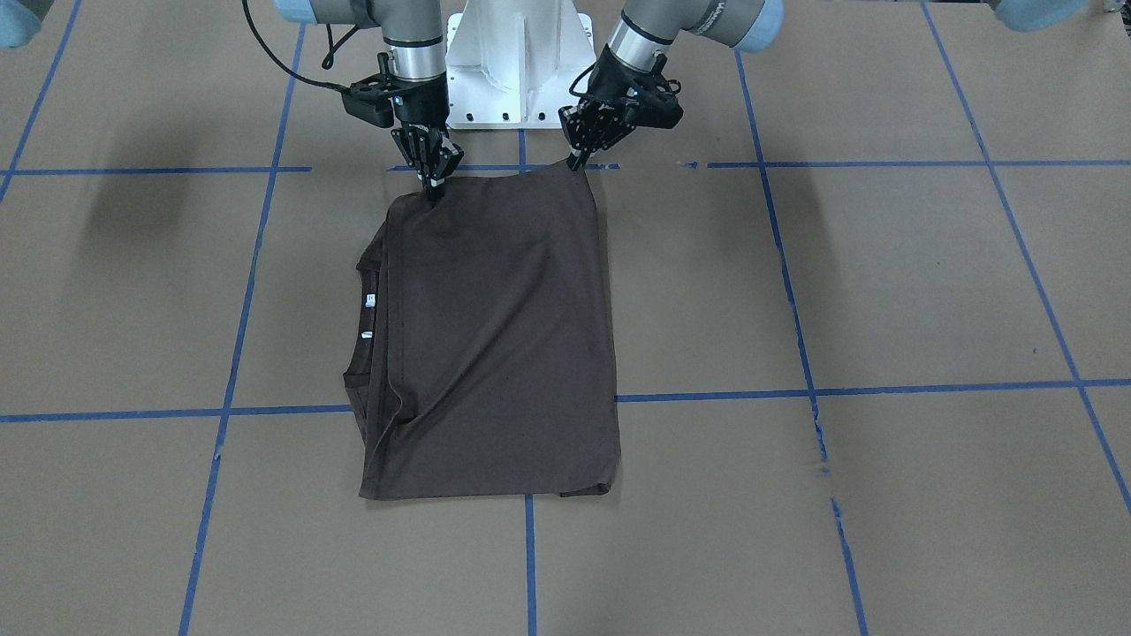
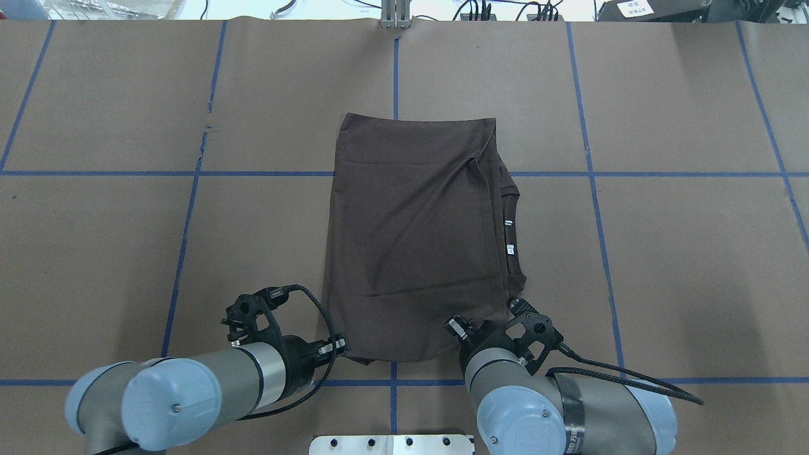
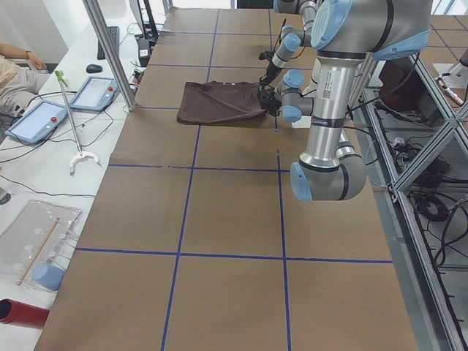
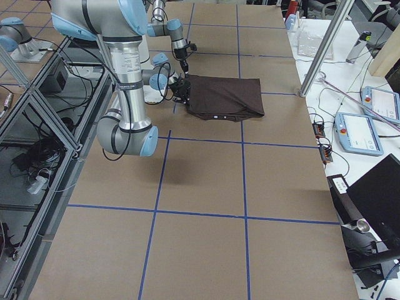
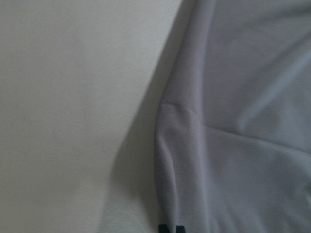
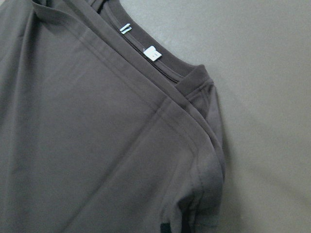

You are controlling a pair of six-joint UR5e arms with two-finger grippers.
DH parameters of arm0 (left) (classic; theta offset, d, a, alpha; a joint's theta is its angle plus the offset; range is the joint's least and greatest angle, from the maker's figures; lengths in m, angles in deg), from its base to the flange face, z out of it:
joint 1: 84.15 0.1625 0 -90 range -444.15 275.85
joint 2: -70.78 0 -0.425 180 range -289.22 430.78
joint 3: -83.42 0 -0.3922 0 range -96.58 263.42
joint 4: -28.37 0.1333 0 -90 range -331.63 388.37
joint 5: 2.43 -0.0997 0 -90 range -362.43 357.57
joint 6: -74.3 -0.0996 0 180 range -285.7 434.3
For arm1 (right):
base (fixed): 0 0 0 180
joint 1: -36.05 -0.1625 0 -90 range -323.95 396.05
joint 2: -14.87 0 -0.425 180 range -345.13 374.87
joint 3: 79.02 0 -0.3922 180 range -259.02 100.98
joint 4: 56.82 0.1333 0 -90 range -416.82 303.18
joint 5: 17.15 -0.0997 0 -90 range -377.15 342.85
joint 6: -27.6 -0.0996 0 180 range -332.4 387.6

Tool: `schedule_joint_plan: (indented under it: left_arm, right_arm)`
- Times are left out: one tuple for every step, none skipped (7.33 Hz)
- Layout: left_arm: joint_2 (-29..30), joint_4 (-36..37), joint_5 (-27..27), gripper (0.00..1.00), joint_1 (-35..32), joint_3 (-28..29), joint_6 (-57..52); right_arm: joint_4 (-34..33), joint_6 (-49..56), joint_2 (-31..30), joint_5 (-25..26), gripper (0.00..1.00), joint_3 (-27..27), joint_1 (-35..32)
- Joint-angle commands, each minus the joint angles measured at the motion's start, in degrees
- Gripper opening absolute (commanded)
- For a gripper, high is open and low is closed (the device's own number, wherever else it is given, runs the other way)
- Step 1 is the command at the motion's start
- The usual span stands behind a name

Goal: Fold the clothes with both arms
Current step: 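Lift the near edge with both grippers and fold it away from the robot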

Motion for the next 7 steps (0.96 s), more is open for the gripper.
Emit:
schedule_joint_plan:
  left_arm:
    - [-5.16,4.02,0.9,0.0,-0.09,-10.44,0.05]
    - [-4.74,10.76,0.99,0.0,0.43,-15.37,3.19]
    - [-4.56,17.26,1.25,0.0,1.31,-20.9,4.79]
    - [-2.56,20.81,3.87,0.0,1.49,-21.91,4.54]
    - [0.07,23.63,5.2,0.0,0.97,-20.27,2.89]
    - [5.32,24.79,5.47,0.0,-3.82,-16.77,-2.96]
    - [8.85,24.8,5.82,0.0,-8.57,-12.47,-6.15]
  right_arm:
    - [-6.94,-0.02,1.0,-0.01,0.0,-9.4,4.81]
    - [-13.09,-0.02,1.09,1.04,0.0,-16.59,9.02]
    - [-16.28,-0.02,1.35,3.22,0.0,-20.14,11.5]
    - [-16.32,0.07,1.79,3.24,0.0,-20.0,11.27]
    - [-16.4,0.24,1.88,3.07,0.0,-18.87,9.87]
    - [-16.32,0.94,1.97,2.72,0.0,-17.47,5.94]
    - [-16.32,1.64,2.06,0.63,0.0,-16.76,1.9]
